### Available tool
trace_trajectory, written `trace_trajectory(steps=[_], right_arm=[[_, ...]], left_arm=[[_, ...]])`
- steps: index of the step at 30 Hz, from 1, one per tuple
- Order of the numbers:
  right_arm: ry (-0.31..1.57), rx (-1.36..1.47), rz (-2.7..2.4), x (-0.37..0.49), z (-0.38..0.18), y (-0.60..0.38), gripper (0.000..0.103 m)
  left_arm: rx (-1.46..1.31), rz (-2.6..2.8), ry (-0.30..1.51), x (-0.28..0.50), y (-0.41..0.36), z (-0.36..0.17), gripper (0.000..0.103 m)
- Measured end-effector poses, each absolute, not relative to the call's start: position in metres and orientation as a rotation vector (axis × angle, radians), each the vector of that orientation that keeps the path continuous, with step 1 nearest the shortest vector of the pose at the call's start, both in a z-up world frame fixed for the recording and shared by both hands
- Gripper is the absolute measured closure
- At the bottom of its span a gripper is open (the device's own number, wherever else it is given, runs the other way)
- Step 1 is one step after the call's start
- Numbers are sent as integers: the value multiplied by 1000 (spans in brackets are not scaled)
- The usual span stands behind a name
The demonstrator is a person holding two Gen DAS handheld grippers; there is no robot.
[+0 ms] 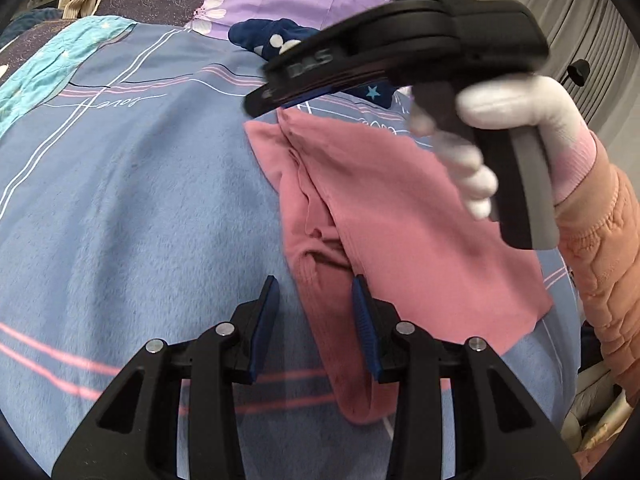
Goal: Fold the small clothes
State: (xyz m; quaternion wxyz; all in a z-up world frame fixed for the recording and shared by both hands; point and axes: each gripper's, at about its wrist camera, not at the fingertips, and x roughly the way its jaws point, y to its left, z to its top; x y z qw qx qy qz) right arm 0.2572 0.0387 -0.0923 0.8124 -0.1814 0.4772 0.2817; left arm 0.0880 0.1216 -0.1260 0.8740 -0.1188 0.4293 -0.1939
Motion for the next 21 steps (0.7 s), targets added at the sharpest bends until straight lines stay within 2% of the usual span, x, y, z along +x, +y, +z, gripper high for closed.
trace_trajectory(steps=[4,6,7,8,9,15,19,21], right_arm=[[1061,-470,579,268,-110,59,56],[1075,-500,567,271,-118,63,57],[1083,-514,562,273,-123,65,64],[1091,-525,561,273,-126,66,77],[1091,-547,553,273,-129,67,100],[963,-456,516,271,-99,58,100],[1037,-433,511,288,-129,58,100],[1016,-437,523,286,-134,58,100]], left_arm=[[-275,-414,896,104,123,-127,65],[-265,-413,891,107,121,-127,74],[-262,-416,895,108,120,-127,89],[-272,-411,902,109,122,-128,94],[-283,-404,905,107,124,-128,95],[-232,-384,873,83,120,-119,98],[-260,-380,910,84,121,-131,99],[-260,-389,911,79,122,-128,99]])
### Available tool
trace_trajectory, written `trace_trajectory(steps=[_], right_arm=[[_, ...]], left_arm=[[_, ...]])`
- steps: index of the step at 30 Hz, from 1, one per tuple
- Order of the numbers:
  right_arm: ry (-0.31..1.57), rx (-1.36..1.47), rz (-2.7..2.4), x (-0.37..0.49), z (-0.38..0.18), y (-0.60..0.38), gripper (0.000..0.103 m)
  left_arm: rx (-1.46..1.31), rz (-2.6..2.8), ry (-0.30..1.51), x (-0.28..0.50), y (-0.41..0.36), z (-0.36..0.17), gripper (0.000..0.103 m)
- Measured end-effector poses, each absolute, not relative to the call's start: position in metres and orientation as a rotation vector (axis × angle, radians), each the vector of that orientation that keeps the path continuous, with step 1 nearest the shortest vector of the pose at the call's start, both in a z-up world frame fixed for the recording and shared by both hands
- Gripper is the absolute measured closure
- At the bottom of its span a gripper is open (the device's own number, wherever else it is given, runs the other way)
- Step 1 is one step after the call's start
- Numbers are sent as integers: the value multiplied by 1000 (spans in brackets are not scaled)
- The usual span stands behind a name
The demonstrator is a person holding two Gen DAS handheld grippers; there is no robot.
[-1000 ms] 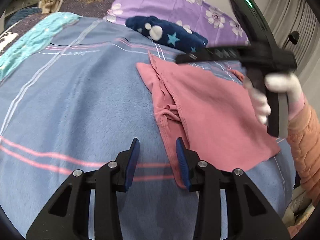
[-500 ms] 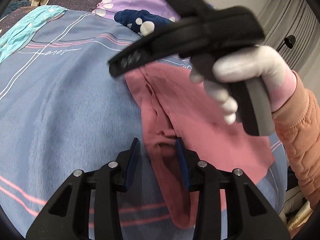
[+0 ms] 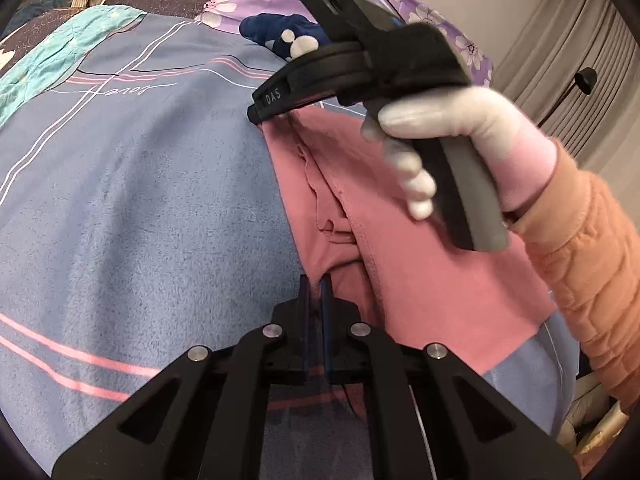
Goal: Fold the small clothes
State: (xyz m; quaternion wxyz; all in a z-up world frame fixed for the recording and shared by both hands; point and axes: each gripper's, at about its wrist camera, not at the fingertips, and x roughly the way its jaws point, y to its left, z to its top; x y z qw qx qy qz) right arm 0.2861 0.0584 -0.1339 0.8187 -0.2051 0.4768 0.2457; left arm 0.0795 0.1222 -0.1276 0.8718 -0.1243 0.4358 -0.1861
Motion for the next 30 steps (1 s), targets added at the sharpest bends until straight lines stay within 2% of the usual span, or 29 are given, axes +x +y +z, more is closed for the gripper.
trace_trajectory(steps=[3,4,6,7,11,15,18,19,22,23,26,28,30], right_arm=[[989,-404,546,284,-124,54,98],[975,-384,545,282,-117,50,95],[947,-358,548,278,-104,42,88],[930,-351,549,274,-96,36,87],[919,-361,566,258,-85,21,87],[980,-361,599,241,-97,11,86],[988,-373,614,226,-104,6,81],[989,-377,615,223,-106,5,79],[1013,-363,611,225,-113,5,79],[1023,-340,611,229,-115,5,78],[1055,-269,620,242,-119,9,77],[1053,-287,577,251,-129,16,90],[1037,-242,552,262,-133,18,93]], left_arm=[[-282,-416,917,71,128,-128,99],[-301,-427,918,65,129,-128,98],[-342,-457,915,57,133,-126,87],[-348,-467,915,54,133,-125,78],[-305,-474,928,48,120,-126,70],[-324,-492,940,52,117,-129,67],[-334,-500,949,52,120,-130,67],[-344,-503,952,55,122,-131,69],[-344,-473,973,57,128,-132,93],[-361,-472,982,57,132,-134,98],[-373,-501,982,56,134,-137,102],[-360,-511,981,52,131,-137,103],[-345,-516,980,49,129,-138,103]])
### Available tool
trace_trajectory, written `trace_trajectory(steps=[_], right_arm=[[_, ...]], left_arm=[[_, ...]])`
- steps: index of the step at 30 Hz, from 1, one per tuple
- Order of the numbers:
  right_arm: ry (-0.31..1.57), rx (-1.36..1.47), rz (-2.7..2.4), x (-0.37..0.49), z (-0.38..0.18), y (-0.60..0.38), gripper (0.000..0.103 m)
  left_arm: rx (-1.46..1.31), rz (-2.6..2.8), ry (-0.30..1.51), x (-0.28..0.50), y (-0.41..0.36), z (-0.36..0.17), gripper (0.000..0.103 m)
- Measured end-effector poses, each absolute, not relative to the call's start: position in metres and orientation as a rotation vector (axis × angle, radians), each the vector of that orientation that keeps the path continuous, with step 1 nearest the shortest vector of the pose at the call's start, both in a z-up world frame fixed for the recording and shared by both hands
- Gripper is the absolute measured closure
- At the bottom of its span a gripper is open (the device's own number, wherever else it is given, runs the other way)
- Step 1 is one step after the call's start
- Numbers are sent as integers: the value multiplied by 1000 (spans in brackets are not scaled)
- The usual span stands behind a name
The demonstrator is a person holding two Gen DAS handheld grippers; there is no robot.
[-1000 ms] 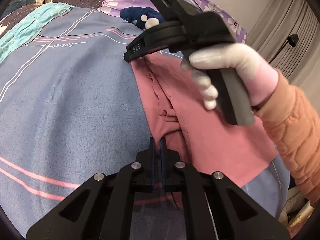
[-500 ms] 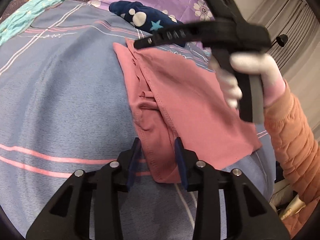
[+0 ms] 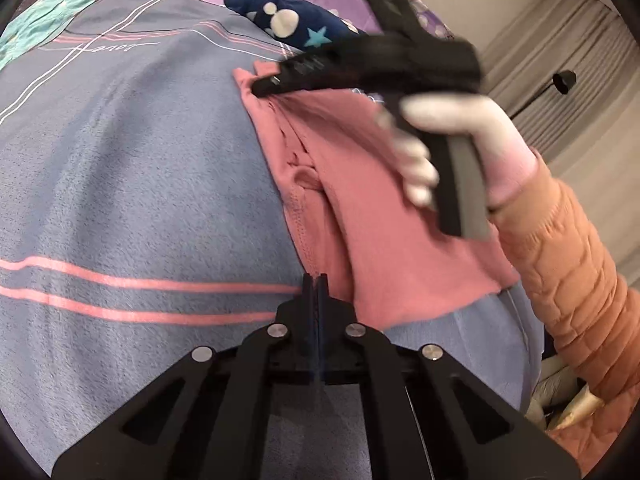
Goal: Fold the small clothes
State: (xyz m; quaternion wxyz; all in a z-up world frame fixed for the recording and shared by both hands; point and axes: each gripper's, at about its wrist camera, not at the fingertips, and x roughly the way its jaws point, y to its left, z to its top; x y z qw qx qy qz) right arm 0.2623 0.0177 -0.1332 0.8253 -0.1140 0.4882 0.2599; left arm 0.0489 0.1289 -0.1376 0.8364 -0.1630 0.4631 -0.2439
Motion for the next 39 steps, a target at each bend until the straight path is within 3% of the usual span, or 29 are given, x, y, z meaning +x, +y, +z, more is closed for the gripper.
trace_trajectory(steps=[8,11,13,15,16,28,35,39], right_arm=[[986,-233,567,243,-111,1,88],[917,-259,580,211,-96,-19,73],[873,-265,591,187,-90,-31,49],[789,-301,575,153,-85,-41,34],[760,-323,561,138,-84,-44,32],[738,-493,591,24,-112,-26,38],[770,-571,435,37,-140,-5,38],[740,-587,386,44,-142,5,47]], left_arm=[[-359,-485,950,37,146,-133,103],[-380,-470,935,32,156,-131,103],[-383,-458,929,36,159,-131,103],[-389,-446,921,35,163,-130,101],[-391,-439,920,34,164,-130,98],[-423,-385,895,20,178,-129,79],[-412,-360,883,16,183,-123,72],[-415,-350,882,16,185,-123,71]])
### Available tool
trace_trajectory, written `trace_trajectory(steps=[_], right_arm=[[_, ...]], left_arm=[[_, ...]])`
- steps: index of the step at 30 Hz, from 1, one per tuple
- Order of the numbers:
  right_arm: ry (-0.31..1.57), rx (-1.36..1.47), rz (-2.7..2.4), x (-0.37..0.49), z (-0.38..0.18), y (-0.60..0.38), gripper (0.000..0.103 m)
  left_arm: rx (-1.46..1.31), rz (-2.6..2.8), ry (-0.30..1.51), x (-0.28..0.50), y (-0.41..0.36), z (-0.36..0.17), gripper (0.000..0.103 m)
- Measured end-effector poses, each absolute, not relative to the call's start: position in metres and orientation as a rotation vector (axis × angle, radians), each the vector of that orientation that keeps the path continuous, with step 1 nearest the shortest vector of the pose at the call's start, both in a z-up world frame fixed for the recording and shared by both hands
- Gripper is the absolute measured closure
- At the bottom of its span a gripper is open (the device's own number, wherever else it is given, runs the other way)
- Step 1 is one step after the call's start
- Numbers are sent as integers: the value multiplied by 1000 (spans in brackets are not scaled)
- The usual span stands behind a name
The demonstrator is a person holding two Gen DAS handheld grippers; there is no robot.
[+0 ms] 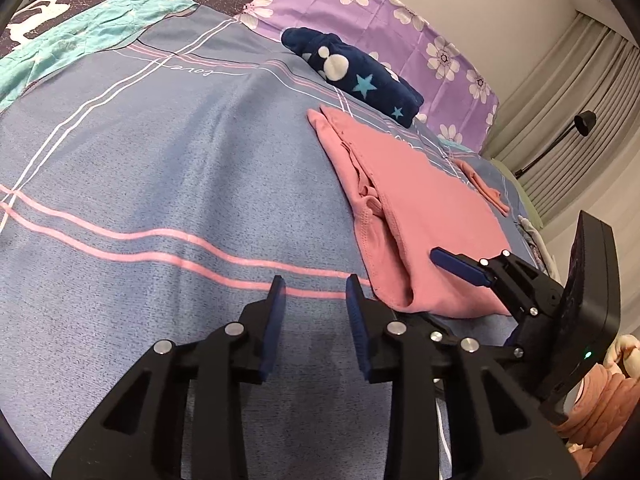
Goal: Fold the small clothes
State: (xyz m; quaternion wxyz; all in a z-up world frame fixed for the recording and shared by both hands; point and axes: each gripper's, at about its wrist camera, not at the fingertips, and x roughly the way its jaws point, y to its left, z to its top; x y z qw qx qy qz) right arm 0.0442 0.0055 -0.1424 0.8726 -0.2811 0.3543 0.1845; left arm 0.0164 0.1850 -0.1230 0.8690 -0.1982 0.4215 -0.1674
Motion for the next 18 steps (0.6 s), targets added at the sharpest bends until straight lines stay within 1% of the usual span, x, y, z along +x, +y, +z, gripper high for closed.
trace_trajectory(steps=[15,16,17,18], right_arm=[[694,-657,322,40,-148,10,47],[689,-659,319,42,-149,13,47],[686,-660,317,45,-149,16,47],[682,-662,313,50,-151,21,47]], left_arm=[[-438,-378,881,34,184,-126,65],[-459,-393,870,39,186,-125,60],[-498,-412,853,48,189,-124,47],[-541,-428,840,58,193,-123,43]])
